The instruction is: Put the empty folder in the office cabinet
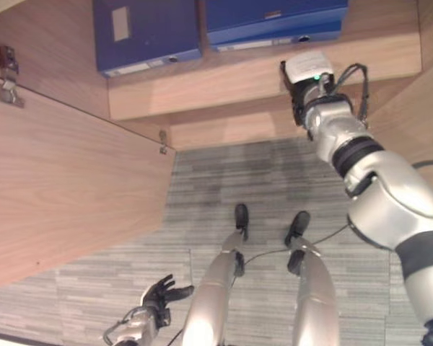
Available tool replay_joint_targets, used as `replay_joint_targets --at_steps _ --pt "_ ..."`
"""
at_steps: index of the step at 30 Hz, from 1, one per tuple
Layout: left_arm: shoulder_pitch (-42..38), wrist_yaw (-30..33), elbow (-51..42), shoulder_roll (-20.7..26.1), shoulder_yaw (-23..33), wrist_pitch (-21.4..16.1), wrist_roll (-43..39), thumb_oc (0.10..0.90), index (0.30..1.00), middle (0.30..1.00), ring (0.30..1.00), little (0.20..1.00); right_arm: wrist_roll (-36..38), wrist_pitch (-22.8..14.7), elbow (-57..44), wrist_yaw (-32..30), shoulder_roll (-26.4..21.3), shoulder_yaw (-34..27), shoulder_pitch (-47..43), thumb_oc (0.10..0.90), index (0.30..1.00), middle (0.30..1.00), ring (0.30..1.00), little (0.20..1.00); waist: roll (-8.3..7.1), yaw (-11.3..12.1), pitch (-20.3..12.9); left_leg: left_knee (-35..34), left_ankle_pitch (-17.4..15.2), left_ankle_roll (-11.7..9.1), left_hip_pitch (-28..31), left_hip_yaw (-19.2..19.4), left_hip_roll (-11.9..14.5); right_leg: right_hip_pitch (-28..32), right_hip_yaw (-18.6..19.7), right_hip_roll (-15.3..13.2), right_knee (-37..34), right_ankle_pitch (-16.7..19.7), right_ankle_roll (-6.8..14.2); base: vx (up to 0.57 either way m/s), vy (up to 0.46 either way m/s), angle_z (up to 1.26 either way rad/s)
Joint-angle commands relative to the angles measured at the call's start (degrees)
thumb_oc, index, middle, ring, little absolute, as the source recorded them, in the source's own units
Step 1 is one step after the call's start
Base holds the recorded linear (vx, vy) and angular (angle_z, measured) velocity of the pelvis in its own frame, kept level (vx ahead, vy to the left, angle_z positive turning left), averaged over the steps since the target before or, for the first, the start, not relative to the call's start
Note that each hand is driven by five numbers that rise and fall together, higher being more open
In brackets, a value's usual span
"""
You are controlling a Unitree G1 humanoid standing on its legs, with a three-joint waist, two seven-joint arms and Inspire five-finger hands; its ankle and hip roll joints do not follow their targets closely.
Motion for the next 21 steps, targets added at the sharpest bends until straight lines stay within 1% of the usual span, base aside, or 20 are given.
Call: replay_joint_targets --at_steps 1,2,4,7,8,10,13,16,20,21 --pt "2.1 0.4 4.4 5.5 -0.6 0.7 1.8 0.8 0.9 0.9 0.9 0.9 9.3 0.0 3.8 -0.4 -3.1 1.2 -9.0 0.8 0.9 0.9 0.9 0.9 -0.55 1.5 3.1 2.8 -8.0 -0.9 0.5 1.0 -1.8 1.4 0.5 -0.1 3.3 -6.5 3.9 0.04 0.0 0.03" --pt "2.5 0.1 4.5 5.7 -0.7 0.7 2.0 0.8 0.9 0.9 0.9 0.9 14.1 -1.1 3.4 -0.7 -5.0 0.6 -10.3 0.8 0.9 0.9 0.9 0.9 -0.74 1.6 3.1 2.7 -7.9 -1.0 0.5 1.0 -1.6 1.4 0.2 -0.1 3.4 -6.6 3.8 0.05 -0.005 0.03" --pt "3.0 0.2 4.9 6.0 -0.6 0.8 2.2 0.8 0.9 0.9 0.9 0.9 19.0 -1.8 2.8 -1.2 -6.7 -0.1 -11.6 0.8 0.9 0.9 0.9 0.9 -1.14 1.6 3.1 2.7 -7.8 -1.1 0.4 0.9 -1.5 1.5 0.1 -0.1 3.5 -6.8 3.8 0.06 -0.01 0.02" --pt "3.3 0.3 5.4 6.2 -0.4 0.7 2.6 0.8 0.9 0.9 0.9 0.9 21.0 -2.4 2.9 -1.5 -8.2 0.8 -12.7 0.8 0.9 0.9 0.9 0.9 -1.53 1.6 3.1 2.7 -7.8 -1.3 0.4 0.8 -1.3 1.4 0.0 -0.1 3.8 -7.0 3.7 0.04 -0.019 0.1" --pt "3.6 0.6 6.0 6.4 -0.1 0.7 2.9 0.8 0.9 0.9 0.9 0.9 22.1 -2.5 2.8 -1.9 -9.4 1.4 -13.5 0.8 0.9 0.9 0.9 0.9 -2.02 1.6 2.9 2.8 -7.9 -1.4 0.4 0.7 -1.2 1.5 -0.2 -0.1 4.1 -7.3 3.7 0.08 -0.042 0.1" --pt "3.2 1.3 6.5 6.7 0.5 0.6 3.0 0.8 0.9 0.9 0.9 0.9 22.5 -2.4 2.3 -2.1 -9.7 2.4 -14.1 0.8 0.9 0.9 0.9 0.9 -2.85 1.4 2.6 3.1 -7.7 -1.7 0.4 0.6 -1.0 1.7 -0.5 -0.1 4.5 -7.7 3.6 0.1 -0.078 0.05" --pt "2.7 1.8 6.8 6.8 1.2 0.5 3.4 0.8 0.9 0.9 0.9 0.9 21.3 -2.0 1.7 -1.5 -8.9 2.9 -13.2 0.8 0.9 0.9 0.9 0.9 -3.69 1.5 1.4 2.1 -7.7 -2.2 1.7 -0.2 -0.6 2.6 -0.8 0.4 4.3 -8.5 3.5 0.11 -0.113 0.07" --pt "2.7 1.8 6.8 6.8 1.3 0.5 3.4 0.8 0.9 0.9 0.9 0.9 20.7 -2.0 1.7 -1.2 -8.7 3.3 -13.4 0.8 0.9 0.9 0.9 0.9 -3.97 1.6 1.1 1.6 -7.3 -2.4 2.1 -0.4 -0.4 2.7 -1.0 0.6 4.3 -8.6 3.4 0.05 -0.064 -0.03" --pt "3.1 1.9 6.9 6.9 1.1 0.5 3.7 0.8 0.9 0.9 0.9 0.9 18.4 -2.0 1.9 -1.1 -8.3 4.9 -13.5 0.8 0.9 0.9 0.9 0.9 -4.84 2.0 0.8 -2.4 -5.1 -3.1 3.9 -1.0 0.5 2.5 -2.0 1.1 4.1 -8.9 3.5 0.05 -0.087 0.02" --pt "3.1 1.9 6.9 6.9 1.1 0.5 3.7 0.8 0.9 0.9 0.9 0.9 18.4 -2.0 1.9 -1.1 -8.3 4.9 -13.5 0.8 0.9 0.9 0.9 0.9 -4.83 2.0 0.8 -2.4 -5.1 -3.1 3.9 -1.0 0.5 2.5 -2.0 1.1 4.1 -8.9 3.5 0.04 -0.082 0.06"
